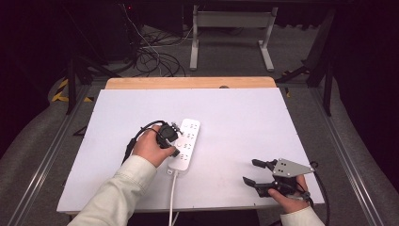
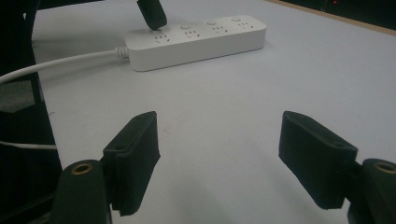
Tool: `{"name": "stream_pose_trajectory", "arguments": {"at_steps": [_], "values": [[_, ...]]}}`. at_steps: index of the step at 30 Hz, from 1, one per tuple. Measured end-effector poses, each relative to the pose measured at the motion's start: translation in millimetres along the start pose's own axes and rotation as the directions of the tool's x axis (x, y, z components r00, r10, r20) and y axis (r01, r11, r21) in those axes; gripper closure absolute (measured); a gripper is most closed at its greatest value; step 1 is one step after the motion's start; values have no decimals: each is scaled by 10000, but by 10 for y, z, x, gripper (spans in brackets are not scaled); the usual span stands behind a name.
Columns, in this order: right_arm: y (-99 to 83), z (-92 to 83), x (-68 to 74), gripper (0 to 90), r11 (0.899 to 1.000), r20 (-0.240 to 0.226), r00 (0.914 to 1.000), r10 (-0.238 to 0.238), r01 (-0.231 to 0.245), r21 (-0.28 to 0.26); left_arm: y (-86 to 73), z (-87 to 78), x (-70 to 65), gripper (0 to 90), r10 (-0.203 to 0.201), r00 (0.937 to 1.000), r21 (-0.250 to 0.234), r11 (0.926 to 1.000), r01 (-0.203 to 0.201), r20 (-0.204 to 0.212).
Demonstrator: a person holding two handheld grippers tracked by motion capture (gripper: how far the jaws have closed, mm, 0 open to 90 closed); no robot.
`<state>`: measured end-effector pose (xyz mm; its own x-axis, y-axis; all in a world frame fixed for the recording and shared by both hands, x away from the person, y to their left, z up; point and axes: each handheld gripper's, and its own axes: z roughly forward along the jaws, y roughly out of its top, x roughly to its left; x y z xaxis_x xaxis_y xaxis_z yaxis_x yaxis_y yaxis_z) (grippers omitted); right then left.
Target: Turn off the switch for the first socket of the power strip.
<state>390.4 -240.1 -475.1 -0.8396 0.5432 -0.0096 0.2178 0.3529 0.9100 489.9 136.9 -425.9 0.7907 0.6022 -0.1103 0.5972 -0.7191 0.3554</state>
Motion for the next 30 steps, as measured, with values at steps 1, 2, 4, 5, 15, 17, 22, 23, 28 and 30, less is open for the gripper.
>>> {"name": "stream_pose_trajectory", "arguments": {"at_steps": [1,2,4,5,15,17,22,23,28,30], "values": [[0,0,0,290,10000,0,10000,0,0,0,1,1,0,900,-18,10000,-3,10000,18,5],[0,-1,0,290,10000,10,10000,-6,6,9,2,2,1,900,-16,10000,-6,10000,16,6],[0,0,0,290,10000,-6,10000,-2,2,1,2,3,0,900,-7,10000,0,10000,7,-15],[-1,1,-1,290,10000,-13,10000,-22,22,6,1,10,-2,900,-70,10000,-43,10000,70,16],[0,5,6,289,10000,-53,10000,-58,58,22,11,33,5,900,-89,10000,149,9998,89,-33],[0,6,8,289,10000,-73,10000,-52,52,14,9,33,6,900,-112,9999,143,9998,113,-54],[0,11,17,289,10000,-115,9999,-80,80,42,11,38,-28,900,-95,9995,137,9999,99,-286],[0,12,19,289,9999,-126,9999,-109,109,52,9,36,-20,900,-27,9997,171,9998,32,-239],[2,14,30,289,9999,-155,9998,-129,130,65,-6,39,-33,900,-187,9993,49,9998,189,-317],[0,13,30,288,9999,-156,9998,-122,123,75,-8,42,-45,900,-245,9990,6,9997,245,-378]]}}
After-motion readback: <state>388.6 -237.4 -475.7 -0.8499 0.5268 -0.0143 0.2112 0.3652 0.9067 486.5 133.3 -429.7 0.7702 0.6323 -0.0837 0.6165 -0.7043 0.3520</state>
